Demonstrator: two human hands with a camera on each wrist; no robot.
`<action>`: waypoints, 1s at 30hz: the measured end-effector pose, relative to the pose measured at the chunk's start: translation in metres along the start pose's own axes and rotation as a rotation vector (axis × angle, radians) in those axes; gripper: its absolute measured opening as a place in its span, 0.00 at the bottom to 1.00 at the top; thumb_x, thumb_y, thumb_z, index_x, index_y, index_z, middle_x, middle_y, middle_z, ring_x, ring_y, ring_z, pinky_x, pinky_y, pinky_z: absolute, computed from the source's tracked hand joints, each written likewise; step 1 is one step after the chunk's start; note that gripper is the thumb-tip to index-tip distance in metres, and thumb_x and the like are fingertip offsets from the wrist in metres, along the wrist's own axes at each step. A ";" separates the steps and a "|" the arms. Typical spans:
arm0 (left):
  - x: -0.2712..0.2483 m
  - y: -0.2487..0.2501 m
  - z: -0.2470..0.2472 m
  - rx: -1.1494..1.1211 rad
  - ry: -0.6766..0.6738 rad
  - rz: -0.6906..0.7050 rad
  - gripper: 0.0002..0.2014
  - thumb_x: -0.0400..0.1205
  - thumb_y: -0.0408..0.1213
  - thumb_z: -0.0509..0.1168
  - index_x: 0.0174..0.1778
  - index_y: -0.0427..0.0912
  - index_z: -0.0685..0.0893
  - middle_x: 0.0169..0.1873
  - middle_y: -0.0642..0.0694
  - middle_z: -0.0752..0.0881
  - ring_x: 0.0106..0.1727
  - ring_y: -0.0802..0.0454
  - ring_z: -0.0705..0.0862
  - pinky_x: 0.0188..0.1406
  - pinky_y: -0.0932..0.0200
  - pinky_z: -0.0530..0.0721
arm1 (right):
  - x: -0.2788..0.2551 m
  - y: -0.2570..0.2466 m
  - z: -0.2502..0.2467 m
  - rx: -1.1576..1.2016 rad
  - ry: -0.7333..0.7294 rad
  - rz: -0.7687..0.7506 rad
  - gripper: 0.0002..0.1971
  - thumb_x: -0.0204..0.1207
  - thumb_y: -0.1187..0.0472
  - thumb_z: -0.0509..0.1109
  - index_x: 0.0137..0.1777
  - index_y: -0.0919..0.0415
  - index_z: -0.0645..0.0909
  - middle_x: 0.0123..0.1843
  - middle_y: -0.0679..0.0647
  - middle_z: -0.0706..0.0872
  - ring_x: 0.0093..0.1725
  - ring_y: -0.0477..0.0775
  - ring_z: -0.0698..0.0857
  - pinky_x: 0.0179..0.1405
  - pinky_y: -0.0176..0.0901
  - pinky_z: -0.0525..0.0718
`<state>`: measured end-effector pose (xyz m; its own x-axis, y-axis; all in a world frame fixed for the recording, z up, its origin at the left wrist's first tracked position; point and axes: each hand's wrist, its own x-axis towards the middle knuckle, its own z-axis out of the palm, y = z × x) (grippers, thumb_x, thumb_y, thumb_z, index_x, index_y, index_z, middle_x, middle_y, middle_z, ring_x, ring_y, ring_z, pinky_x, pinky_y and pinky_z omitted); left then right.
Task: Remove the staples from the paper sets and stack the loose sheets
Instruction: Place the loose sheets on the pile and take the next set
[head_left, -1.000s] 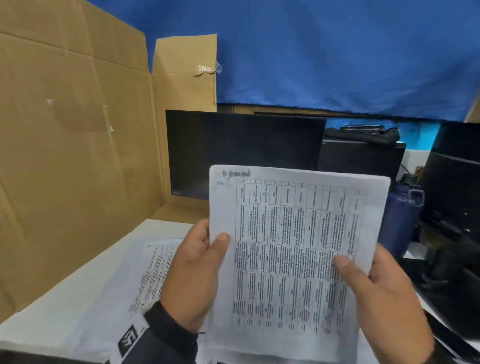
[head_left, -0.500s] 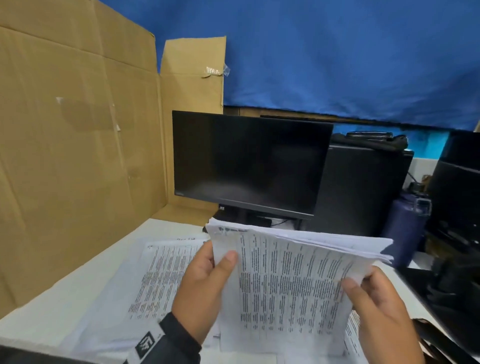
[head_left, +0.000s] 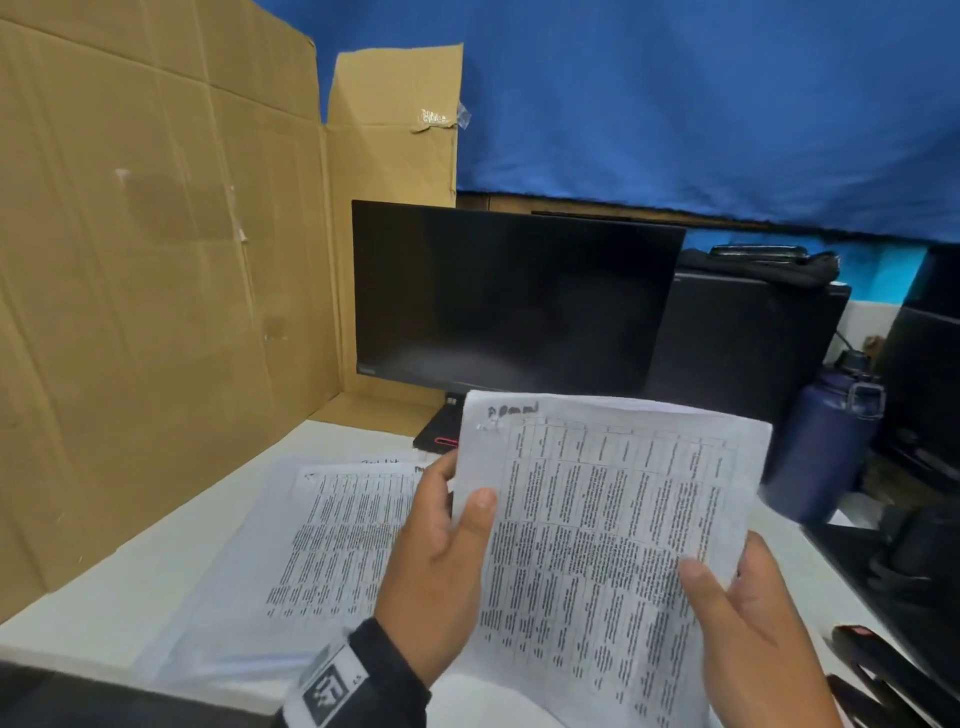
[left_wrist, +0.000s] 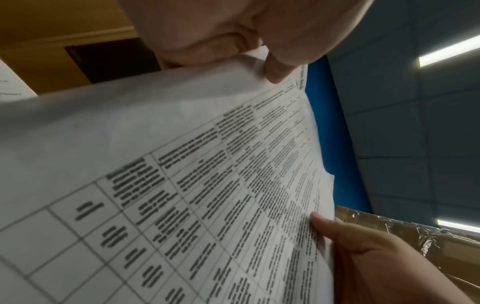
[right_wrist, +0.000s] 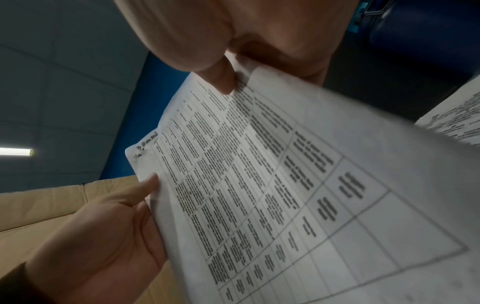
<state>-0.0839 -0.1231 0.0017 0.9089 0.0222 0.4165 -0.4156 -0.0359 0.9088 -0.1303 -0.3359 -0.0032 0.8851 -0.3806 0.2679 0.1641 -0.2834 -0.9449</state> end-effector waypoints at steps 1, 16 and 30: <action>0.001 0.001 0.000 0.008 -0.008 -0.013 0.18 0.85 0.55 0.60 0.68 0.56 0.81 0.56 0.64 0.92 0.58 0.64 0.91 0.58 0.60 0.87 | 0.000 0.000 -0.001 -0.011 -0.014 -0.011 0.15 0.86 0.61 0.64 0.59 0.35 0.79 0.51 0.30 0.90 0.53 0.34 0.87 0.47 0.35 0.76; 0.005 0.008 -0.009 -0.377 -0.130 -0.380 0.18 0.83 0.39 0.65 0.67 0.37 0.88 0.59 0.37 0.93 0.61 0.38 0.92 0.60 0.42 0.91 | -0.012 -0.008 -0.042 -0.177 -0.184 -0.052 0.10 0.87 0.61 0.62 0.59 0.42 0.79 0.57 0.33 0.90 0.57 0.34 0.88 0.56 0.39 0.85; -0.013 -0.019 -0.001 -0.417 -0.133 -0.728 0.19 0.86 0.36 0.65 0.70 0.30 0.84 0.62 0.27 0.90 0.66 0.27 0.88 0.74 0.29 0.80 | 0.018 0.089 -0.118 -1.337 -0.152 0.092 0.08 0.82 0.43 0.63 0.57 0.39 0.78 0.64 0.42 0.80 0.57 0.51 0.76 0.57 0.49 0.77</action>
<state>-0.0879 -0.1214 -0.0211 0.9404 -0.2213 -0.2584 0.3196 0.3141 0.8940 -0.1513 -0.4720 -0.0601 0.9232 -0.3688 0.1083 -0.3678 -0.9294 -0.0292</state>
